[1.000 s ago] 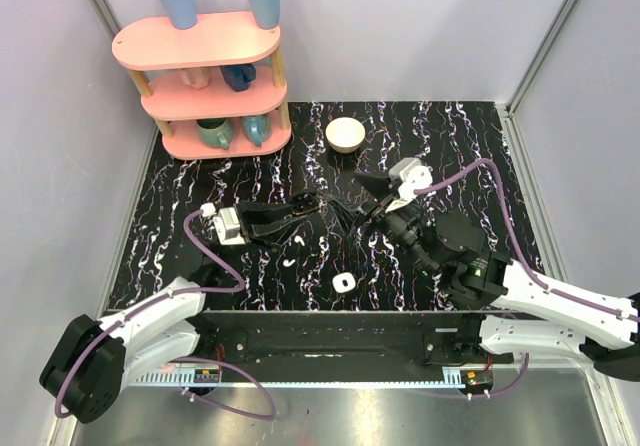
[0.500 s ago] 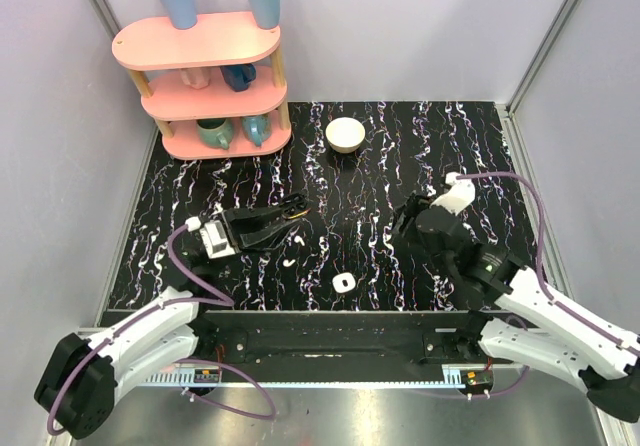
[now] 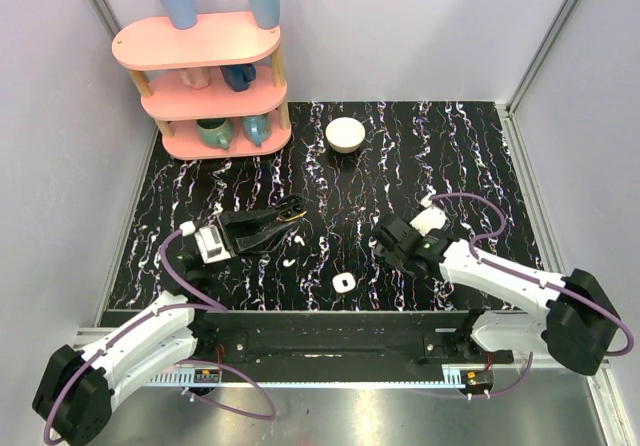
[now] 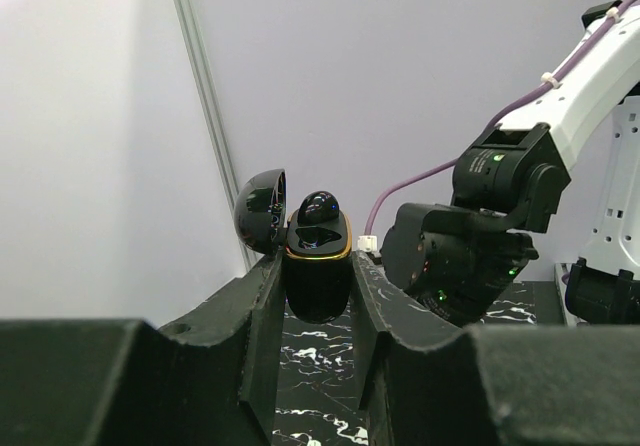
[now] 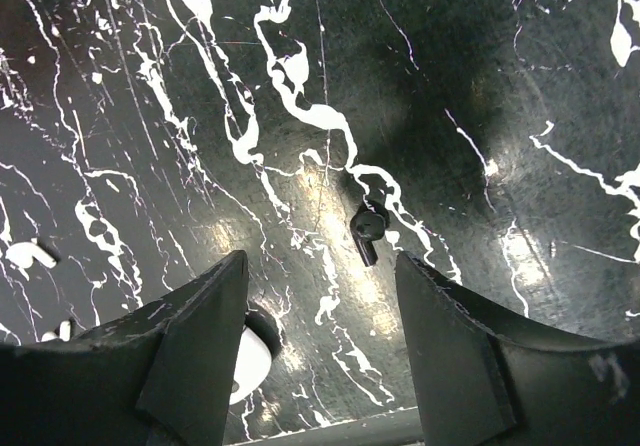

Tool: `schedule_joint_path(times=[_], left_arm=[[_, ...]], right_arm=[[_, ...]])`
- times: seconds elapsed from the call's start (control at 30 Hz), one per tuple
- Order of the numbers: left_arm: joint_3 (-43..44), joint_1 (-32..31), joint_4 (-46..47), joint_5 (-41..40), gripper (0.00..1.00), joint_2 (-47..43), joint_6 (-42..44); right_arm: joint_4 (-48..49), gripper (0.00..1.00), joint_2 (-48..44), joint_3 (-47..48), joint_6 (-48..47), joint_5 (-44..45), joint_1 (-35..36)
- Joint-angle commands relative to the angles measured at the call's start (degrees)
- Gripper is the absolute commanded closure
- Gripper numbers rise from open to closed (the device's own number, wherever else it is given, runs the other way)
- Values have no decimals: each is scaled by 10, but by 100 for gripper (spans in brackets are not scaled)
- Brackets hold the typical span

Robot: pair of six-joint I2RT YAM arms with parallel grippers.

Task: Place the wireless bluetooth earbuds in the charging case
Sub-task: Pick up the left earbud from the center of the board.

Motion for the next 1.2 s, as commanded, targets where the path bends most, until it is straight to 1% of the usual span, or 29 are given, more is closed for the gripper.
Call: schedule_joint_path(times=[0.0, 0.1, 0.23, 0.8, 1.17], left_arm=[[5, -3, 18, 0, 100, -8, 10], [4, -3, 19, 0, 100, -8, 9], [3, -3, 19, -1, 100, -10, 8], [-2, -3, 19, -7, 100, -10, 8], [-2, -3, 15, -10, 100, -5, 10]], right_arm=[[-7, 32, 31, 31, 76, -1, -3], [-7, 34, 49, 28, 112, -3, -3], [-6, 35, 62, 30, 122, 2, -6], [7, 39, 104, 31, 103, -6, -30], [26, 44, 129, 31, 97, -42, -46]])
